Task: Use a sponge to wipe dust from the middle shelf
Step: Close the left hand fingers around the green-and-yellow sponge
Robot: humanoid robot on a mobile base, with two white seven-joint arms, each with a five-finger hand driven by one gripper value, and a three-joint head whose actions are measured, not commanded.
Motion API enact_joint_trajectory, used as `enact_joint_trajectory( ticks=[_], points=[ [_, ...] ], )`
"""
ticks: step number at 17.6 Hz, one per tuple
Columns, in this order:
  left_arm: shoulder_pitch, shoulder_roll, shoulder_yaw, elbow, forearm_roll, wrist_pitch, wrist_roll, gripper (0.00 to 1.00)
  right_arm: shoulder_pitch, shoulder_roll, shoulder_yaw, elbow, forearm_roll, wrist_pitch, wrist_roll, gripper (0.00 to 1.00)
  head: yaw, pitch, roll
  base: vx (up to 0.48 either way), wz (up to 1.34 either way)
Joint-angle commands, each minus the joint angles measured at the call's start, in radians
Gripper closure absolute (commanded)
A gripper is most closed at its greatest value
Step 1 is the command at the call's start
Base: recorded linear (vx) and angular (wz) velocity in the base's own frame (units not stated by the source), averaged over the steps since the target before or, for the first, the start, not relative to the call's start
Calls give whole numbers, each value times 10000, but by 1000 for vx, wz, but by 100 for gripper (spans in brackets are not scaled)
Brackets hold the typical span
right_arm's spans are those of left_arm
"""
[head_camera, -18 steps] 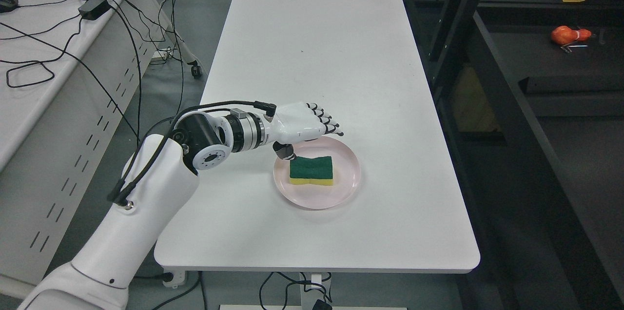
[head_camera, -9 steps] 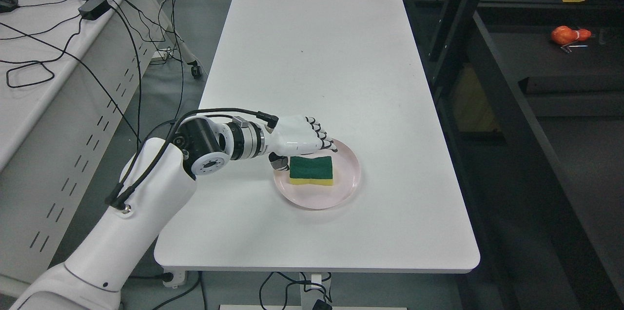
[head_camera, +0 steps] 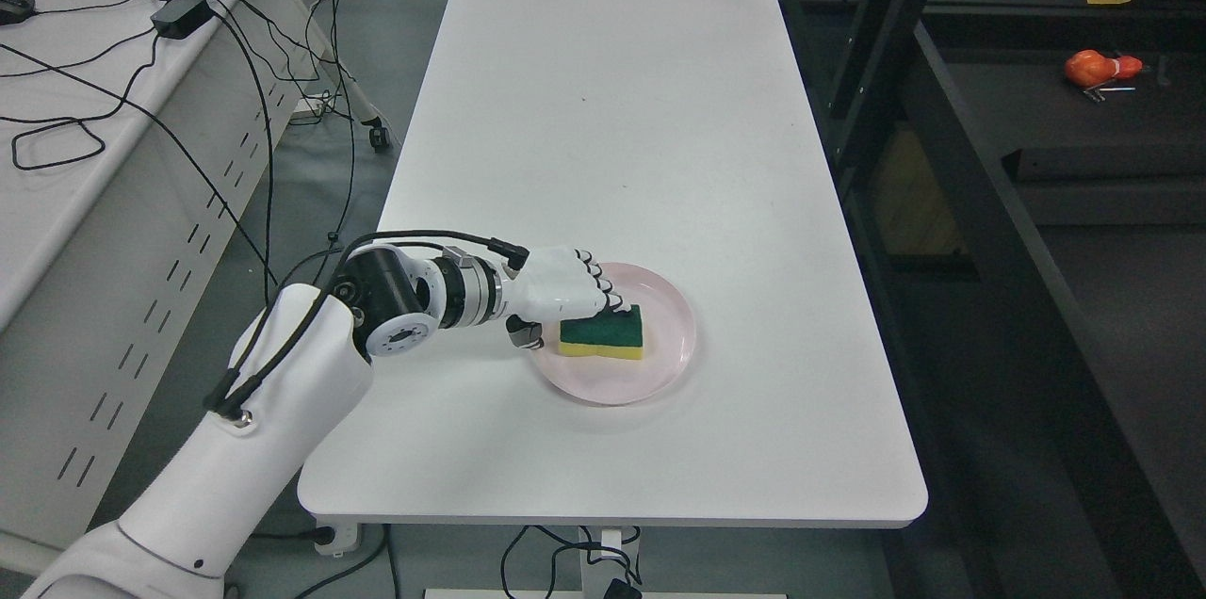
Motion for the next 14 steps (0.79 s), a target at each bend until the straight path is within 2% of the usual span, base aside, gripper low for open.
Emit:
enact_joint_trajectory(
  ticks=[1, 5, 6, 8, 11, 14],
  points=[
    [55, -111, 139, 418, -79, 49, -1, 20, 0, -175, -2, -174, 0, 4, 2, 0, 0, 0, 0, 0, 0],
    [55, -173, 538, 479, -64, 33, -1, 34, 0, -175, -2, -174, 0, 4, 2, 0, 0, 0, 0, 0, 0],
    [70, -234, 858, 495, -49, 33, -1, 44, 0, -175, -2, -174, 0, 4, 2, 0, 0, 0, 0, 0, 0],
    [55, -433, 1563, 510, -48, -58, -1, 56, 0, -175, -2, -174, 0, 4, 2, 0, 0, 0, 0, 0, 0],
    [85, -465, 2225, 633, -33, -257, 14, 64, 0, -175, -2, -174, 0, 4, 2, 0, 0, 1, 0, 0, 0],
    [131, -495, 3128, 954, 59, -1114, 14, 83, 0, -175, -2, -174, 0, 4, 2, 0, 0, 1, 0, 0, 0]
  ],
)
